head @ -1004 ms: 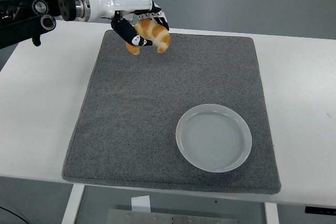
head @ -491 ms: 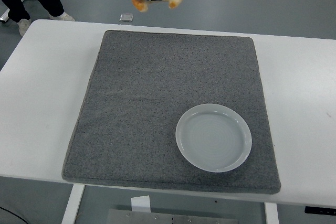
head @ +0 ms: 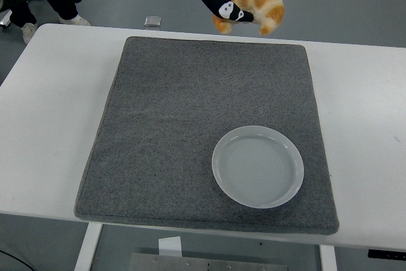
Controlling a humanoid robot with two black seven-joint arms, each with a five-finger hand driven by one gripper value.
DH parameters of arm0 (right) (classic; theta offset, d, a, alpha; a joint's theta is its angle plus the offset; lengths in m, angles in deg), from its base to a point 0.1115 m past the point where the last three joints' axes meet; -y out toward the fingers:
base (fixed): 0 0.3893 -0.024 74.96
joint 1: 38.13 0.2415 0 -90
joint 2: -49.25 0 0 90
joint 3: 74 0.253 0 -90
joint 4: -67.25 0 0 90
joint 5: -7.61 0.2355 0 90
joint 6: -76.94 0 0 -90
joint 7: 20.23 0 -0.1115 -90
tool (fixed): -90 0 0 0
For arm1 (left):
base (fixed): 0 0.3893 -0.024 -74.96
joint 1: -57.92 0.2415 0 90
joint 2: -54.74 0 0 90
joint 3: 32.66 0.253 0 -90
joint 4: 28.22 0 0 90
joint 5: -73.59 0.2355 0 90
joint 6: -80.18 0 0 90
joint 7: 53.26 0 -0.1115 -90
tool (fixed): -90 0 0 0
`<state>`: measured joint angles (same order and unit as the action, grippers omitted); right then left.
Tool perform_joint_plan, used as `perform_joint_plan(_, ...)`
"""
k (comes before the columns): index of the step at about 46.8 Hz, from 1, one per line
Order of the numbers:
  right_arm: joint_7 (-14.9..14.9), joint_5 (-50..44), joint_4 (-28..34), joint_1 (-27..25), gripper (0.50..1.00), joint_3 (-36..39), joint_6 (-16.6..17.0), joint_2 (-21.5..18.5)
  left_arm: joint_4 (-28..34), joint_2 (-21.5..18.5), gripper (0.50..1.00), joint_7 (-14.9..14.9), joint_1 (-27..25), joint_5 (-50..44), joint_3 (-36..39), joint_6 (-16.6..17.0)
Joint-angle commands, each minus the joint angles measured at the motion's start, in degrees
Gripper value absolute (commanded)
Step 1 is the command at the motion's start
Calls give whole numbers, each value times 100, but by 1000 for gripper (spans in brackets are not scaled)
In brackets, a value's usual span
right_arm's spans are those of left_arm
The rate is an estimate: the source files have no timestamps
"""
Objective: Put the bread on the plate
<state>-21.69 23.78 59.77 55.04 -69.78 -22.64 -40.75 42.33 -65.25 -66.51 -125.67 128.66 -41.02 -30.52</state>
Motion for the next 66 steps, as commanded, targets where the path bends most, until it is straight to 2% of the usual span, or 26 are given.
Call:
perform_joint_plan(1,5,0,0,0,952,0,0,0,-6,168,500,-98,16,56,1,4)
perform_joint_plan(14,-3,0,0,0,952,0,0,0,-6,643,500,-186,165,275,19,4)
perform_joint_plan(32,-4,0,0,0,952,0,0,0,-24,1302,500,-195,947,1198,19,84)
perform_joint_plan(49,5,0,0,0,952,0,0,0,3,1487,500,-195,1554,1927,72,101)
perform_joint_plan(66,-4,0,0,0,952,0,0,0,3,1505,500,-195,2037,2437,89,101)
